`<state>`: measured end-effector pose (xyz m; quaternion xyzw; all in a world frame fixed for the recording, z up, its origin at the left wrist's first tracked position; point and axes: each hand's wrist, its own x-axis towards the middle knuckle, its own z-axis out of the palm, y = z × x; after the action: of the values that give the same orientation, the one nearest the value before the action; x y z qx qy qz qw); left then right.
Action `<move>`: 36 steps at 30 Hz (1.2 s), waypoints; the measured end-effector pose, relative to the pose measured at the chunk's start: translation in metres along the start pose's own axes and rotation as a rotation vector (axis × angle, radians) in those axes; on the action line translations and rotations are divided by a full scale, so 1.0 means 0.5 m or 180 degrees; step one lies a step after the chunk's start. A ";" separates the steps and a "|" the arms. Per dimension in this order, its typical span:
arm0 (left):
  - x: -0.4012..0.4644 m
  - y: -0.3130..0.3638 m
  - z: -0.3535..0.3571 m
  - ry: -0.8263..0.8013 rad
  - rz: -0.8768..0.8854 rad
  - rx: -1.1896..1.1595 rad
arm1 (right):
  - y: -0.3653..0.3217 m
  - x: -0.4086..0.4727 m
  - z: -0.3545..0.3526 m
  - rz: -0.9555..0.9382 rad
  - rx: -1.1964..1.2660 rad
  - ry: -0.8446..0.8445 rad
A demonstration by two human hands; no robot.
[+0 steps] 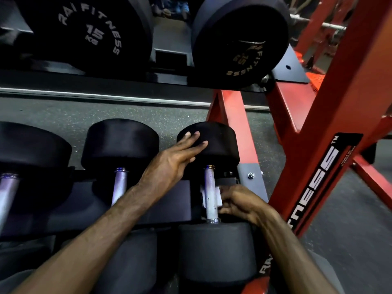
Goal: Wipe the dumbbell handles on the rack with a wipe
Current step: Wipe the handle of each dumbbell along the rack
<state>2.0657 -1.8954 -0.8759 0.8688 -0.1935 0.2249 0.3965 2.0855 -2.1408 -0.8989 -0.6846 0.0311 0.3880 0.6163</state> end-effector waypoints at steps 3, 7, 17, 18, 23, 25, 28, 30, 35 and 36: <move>-0.001 0.003 -0.003 0.0029 0.0043 0.0081 | -0.013 0.027 -0.003 -0.0158 0.0432 0.0112; 0.000 0.004 -0.003 0.0008 0.0032 0.0062 | 0.007 -0.003 -0.009 0.0113 -0.0092 -0.0120; -0.001 0.006 -0.002 0.0084 0.0038 0.0086 | 0.020 -0.003 -0.015 0.0013 -0.0314 -0.0024; -0.001 0.007 -0.002 0.0087 0.0028 0.0073 | 0.022 -0.005 -0.018 0.0018 -0.0369 -0.0058; -0.003 0.014 -0.003 0.0091 -0.0005 0.0022 | -0.019 0.033 0.017 -0.0447 0.0435 0.0283; -0.004 0.015 -0.003 0.0084 -0.0010 0.0020 | -0.013 0.019 0.014 -0.0396 0.0173 0.0208; -0.004 0.011 -0.002 0.0065 0.0025 0.0055 | 0.011 -0.015 -0.004 0.0007 -0.0409 -0.0147; -0.004 0.010 0.000 0.0082 0.0028 0.0054 | 0.011 -0.009 -0.003 -0.0021 -0.0401 -0.0119; -0.004 0.010 -0.002 0.0086 0.0044 0.0094 | -0.010 0.025 0.020 -0.0361 0.0063 0.0338; -0.004 0.011 -0.002 0.0077 0.0042 0.0092 | -0.005 0.014 0.017 -0.0262 -0.0096 0.0235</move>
<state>2.0610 -1.8977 -0.8730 0.8704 -0.1912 0.2407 0.3847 2.0876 -2.1297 -0.9003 -0.7083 0.0197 0.3372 0.6198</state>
